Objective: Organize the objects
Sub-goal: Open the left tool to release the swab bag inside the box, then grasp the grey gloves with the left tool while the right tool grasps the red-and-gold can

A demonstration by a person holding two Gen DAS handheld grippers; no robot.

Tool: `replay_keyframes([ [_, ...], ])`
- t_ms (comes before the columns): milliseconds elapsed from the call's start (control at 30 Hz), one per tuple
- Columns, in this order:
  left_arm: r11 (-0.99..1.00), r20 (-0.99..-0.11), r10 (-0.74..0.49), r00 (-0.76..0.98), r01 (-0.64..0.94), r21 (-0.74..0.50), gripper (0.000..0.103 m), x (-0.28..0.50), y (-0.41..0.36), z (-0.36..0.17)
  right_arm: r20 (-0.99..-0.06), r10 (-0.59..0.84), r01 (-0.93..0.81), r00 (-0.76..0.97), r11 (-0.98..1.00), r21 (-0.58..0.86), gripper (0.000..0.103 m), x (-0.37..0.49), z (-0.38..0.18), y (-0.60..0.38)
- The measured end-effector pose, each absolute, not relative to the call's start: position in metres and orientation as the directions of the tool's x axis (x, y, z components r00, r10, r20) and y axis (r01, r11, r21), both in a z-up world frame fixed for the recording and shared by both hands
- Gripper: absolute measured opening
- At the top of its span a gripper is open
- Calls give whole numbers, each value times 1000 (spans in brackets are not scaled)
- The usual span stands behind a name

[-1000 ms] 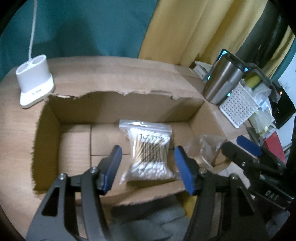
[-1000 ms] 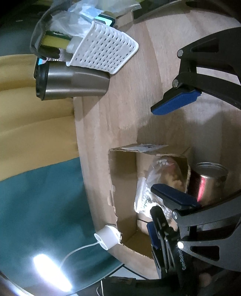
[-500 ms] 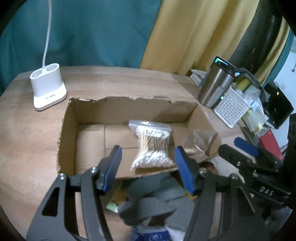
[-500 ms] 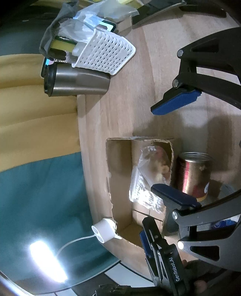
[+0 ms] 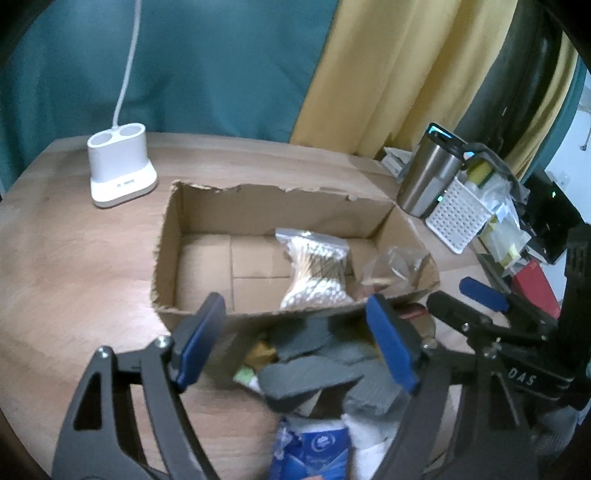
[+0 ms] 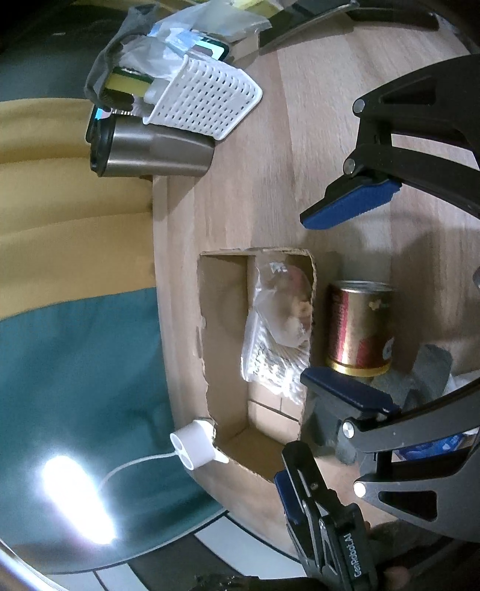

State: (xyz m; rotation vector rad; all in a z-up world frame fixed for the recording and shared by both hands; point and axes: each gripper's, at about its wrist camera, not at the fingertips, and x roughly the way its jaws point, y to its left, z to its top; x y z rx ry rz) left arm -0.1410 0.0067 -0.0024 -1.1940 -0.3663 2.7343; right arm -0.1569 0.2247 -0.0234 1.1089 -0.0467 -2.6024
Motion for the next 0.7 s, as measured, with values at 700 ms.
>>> replay_keyframes([
  [700, -962, -722, 206, -661, 0, -274, 83, -123, -1, -15, -744, -297, 308, -598, -942, 129, 87, -149, -40, 206],
])
